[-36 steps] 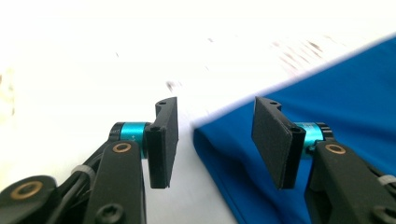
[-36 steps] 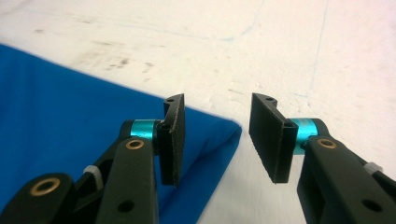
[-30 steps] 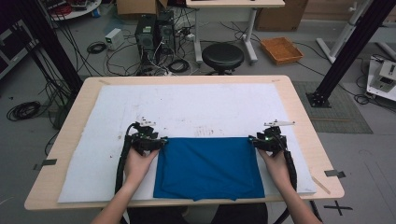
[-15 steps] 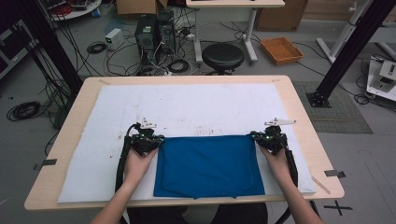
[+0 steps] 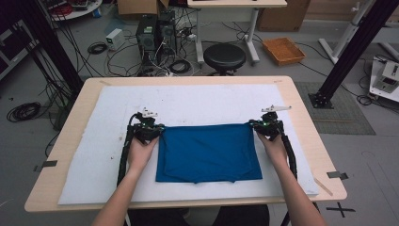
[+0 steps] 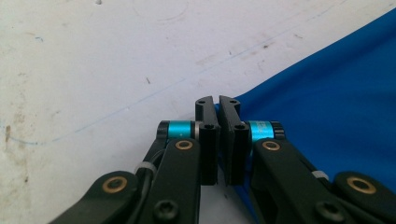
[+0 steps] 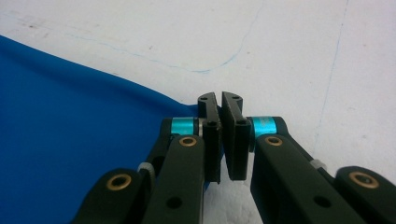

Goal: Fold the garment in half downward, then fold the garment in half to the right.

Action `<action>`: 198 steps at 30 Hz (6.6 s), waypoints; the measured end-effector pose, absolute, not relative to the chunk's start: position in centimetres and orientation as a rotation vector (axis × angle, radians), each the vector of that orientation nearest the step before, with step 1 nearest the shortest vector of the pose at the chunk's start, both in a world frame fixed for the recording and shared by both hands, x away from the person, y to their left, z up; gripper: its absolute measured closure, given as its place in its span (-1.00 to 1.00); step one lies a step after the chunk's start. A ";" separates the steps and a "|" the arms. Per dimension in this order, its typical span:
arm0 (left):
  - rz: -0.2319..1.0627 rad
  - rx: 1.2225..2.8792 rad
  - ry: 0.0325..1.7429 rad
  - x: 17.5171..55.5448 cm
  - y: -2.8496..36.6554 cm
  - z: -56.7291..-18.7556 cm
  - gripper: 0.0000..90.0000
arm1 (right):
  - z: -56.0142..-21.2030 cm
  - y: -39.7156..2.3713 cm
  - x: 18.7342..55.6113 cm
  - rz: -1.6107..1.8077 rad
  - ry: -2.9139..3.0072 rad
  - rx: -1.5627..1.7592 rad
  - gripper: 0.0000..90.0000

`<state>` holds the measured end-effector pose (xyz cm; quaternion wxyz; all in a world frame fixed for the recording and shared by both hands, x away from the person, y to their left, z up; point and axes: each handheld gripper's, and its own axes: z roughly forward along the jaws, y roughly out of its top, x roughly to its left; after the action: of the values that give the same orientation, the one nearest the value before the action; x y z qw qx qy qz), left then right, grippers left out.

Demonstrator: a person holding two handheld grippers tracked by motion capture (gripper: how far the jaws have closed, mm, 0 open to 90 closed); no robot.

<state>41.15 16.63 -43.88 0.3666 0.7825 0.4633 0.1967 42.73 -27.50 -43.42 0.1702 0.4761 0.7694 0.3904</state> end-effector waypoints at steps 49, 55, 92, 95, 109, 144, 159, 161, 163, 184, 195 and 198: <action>0.604 1.718 0.953 33.8 21.0 -39.0 0.02 | -39.9 -31.6 35.9 1.301 1.956 1.219 -0.14; 0.641 1.696 0.897 33.3 20.8 -39.4 0.01 | -40.0 -31.7 36.1 1.305 1.965 1.234 -0.15; 0.130 1.756 1.330 26.3 19.2 -44.9 0.00 | -39.9 -31.2 35.6 1.300 1.974 1.194 -0.11; 0.127 1.757 1.335 26.5 18.7 -45.0 0.03 | -39.9 -31.1 35.6 1.298 1.976 1.198 -0.11; 0.160 1.801 1.320 26.9 16.1 -45.1 0.59 | -39.1 -25.8 36.2 1.330 2.065 1.068 -0.06; 0.185 1.808 1.297 26.8 16.0 -45.3 0.82 | -43.4 3.4 45.6 1.086 2.586 0.977 0.52; 0.199 1.818 1.262 26.6 15.9 -45.1 0.86 | -42.0 2.9 45.6 1.134 2.573 0.892 0.96; 0.199 1.806 1.237 26.5 15.8 -44.6 0.86 | -41.1 2.1 45.6 1.174 2.565 0.893 0.96; 0.209 1.811 1.198 26.4 15.5 -43.9 0.86 | -40.3 1.0 45.5 1.229 2.554 0.896 0.96; 0.086 1.851 0.908 28.4 1.9 -40.5 0.86 | -35.7 -16.8 45.3 1.260 2.450 0.952 0.96; -0.009 1.900 0.895 29.9 -4.6 -42.4 0.86 | -37.5 -22.9 45.5 1.092 2.458 1.000 0.97; -0.023 1.904 0.902 30.3 -5.8 -42.8 0.86 | -37.8 -23.3 45.6 1.034 2.460 0.985 0.97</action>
<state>30.27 -5.76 -42.76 0.4943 0.7855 0.3722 -0.0093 45.63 -23.30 -37.76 0.1482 0.3425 0.8553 0.3594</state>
